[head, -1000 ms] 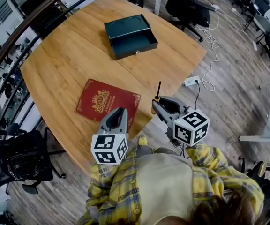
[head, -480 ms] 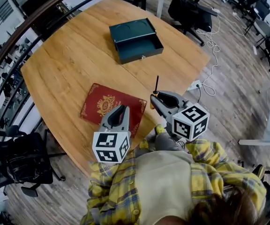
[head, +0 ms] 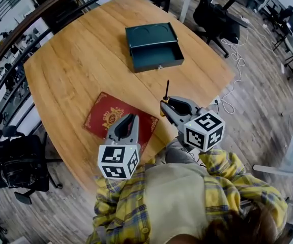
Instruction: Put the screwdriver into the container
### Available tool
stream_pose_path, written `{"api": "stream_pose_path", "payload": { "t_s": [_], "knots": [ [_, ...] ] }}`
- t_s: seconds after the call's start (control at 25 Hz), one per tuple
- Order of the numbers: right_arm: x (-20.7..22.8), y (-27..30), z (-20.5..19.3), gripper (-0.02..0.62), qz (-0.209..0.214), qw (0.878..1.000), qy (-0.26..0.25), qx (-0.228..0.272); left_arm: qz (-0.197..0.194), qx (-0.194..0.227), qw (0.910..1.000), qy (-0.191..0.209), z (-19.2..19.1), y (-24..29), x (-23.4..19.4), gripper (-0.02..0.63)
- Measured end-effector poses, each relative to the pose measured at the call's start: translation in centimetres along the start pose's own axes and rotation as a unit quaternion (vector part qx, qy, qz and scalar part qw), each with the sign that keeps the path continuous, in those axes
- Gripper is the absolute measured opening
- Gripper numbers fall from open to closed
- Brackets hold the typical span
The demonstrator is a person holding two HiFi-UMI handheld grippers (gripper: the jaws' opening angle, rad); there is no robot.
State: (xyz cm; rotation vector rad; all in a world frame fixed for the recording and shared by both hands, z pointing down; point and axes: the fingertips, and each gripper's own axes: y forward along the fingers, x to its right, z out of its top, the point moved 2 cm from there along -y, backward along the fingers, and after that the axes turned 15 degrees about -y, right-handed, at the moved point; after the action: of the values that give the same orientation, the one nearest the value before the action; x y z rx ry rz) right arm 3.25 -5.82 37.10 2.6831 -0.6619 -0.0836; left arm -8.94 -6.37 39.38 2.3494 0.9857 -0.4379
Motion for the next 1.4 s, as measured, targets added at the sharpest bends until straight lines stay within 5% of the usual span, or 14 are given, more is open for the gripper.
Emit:
{"api": "stream_pose_path", "payload": {
  "t_s": [0.64, 1.4],
  "knots": [
    [8.6, 2.5, 1.6, 0.124, 0.077, 0.997, -0.018, 0.007, 0.069, 0.025, 0.997, -0.025, 1.7, 7.0, 1.8, 0.041],
    [14.7, 6.7, 2.4, 0.124, 0.115, 0.992, -0.049, 0.001, 0.126, 0.045, 0.9893, -0.058, 3.4, 10.9, 0.5, 0.041]
  ]
}}
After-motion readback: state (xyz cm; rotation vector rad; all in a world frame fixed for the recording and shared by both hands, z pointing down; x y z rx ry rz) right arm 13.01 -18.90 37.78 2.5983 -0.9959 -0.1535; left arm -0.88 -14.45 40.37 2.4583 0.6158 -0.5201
